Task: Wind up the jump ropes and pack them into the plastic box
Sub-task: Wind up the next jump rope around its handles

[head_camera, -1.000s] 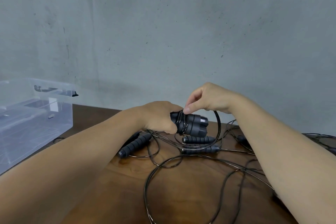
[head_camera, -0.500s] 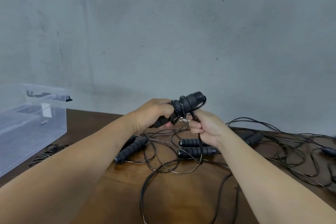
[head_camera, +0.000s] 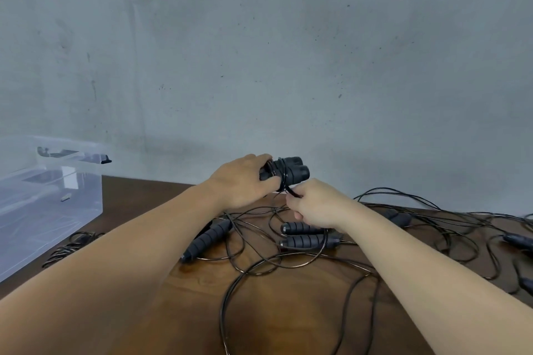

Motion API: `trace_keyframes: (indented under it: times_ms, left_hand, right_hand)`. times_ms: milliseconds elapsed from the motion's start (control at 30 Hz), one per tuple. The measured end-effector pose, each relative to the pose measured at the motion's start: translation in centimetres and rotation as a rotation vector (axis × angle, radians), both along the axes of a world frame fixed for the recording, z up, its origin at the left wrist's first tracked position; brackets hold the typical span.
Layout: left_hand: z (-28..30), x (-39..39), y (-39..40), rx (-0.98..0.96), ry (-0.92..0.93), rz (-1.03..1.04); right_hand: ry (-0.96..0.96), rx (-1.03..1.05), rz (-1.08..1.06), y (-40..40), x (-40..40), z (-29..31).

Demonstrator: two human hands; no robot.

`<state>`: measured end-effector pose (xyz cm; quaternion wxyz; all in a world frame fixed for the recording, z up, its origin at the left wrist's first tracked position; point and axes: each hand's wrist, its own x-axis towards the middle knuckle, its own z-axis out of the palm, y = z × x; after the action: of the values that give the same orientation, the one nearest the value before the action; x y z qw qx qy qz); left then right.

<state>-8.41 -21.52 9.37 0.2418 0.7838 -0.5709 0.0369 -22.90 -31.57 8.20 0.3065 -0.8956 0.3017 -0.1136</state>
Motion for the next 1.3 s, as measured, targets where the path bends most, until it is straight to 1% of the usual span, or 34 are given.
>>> trace_keyframes:
  times_ms: [100,200,300,433,500,533,633,733,800,867,933,1000,1067,1133,1167,1200,1300]
  left_hand:
    - [-0.5,0.8,-0.4,0.035,-0.248,0.074]
    - [-0.3,1.4,-0.6,0.074,-0.394,0.118]
    - [0.2,1.4,-0.9,0.094,-0.517,0.117]
    - [1.2,1.0,-0.7,0.08,-0.554,0.1]
    - [1.4,0.9,-0.4,0.092,-0.502,0.066]
    - [1.4,0.9,-0.2,0.1,-0.453,0.038]
    - [1.6,0.6,0.7,0.112,-0.289,-0.068]
    - [1.4,0.1,1.7,0.099,-0.099,-0.166]
    - [1.4,-0.3,2.2,0.099,0.038,-0.206]
    - [1.5,-0.8,2.8,0.051,0.232,-0.239]
    - [1.6,-1.1,3.2,-0.036,0.471,-0.298]
    - [1.2,-1.1,3.1,-0.08,0.67,-0.351]
    - [0.4,-0.9,2.7,-0.089,0.822,-0.394]
    - [-0.2,-0.5,2.1,-0.12,0.967,-0.447]
    - [-0.3,-0.2,1.9,-0.139,1.005,-0.461]
    - [-0.4,0.1,1.7,-0.153,1.022,-0.464]
    - [-0.3,0.6,1.2,-0.186,1.03,-0.445]
  right_hand:
    - [0.079,-0.065,-0.015,0.0,-0.3,1.2]
    - [0.065,-0.11,-0.058,-0.1,-0.3,2.5]
    - [0.125,-0.352,-0.039,-0.1,0.5,3.8]
    - [0.182,-0.705,0.064,0.6,1.2,6.1]
    - [0.193,-0.78,0.112,1.0,1.2,7.9]
    - [0.191,-0.777,0.133,1.1,1.1,8.8]
    - [0.191,-0.639,0.21,1.0,1.3,10.5]
    - [0.218,-0.425,0.291,0.4,1.7,10.9]
    - [0.198,-0.258,0.342,-0.2,1.8,10.4]
    - [0.088,-0.009,0.38,-0.9,1.9,9.5]
    - [-0.071,0.298,0.375,-1.8,1.8,8.7]
    - [-0.186,0.481,0.37,-2.5,1.6,7.5]
    - [-0.266,0.637,0.36,-2.8,1.7,5.7]
    - [-0.396,0.844,0.372,-2.9,2.2,3.8]
    - [-0.455,0.908,0.386,-2.8,2.6,3.0]
    - [-0.501,0.922,0.382,-2.7,3.0,2.4]
    - [-0.587,0.842,0.233,-2.6,3.7,1.2]
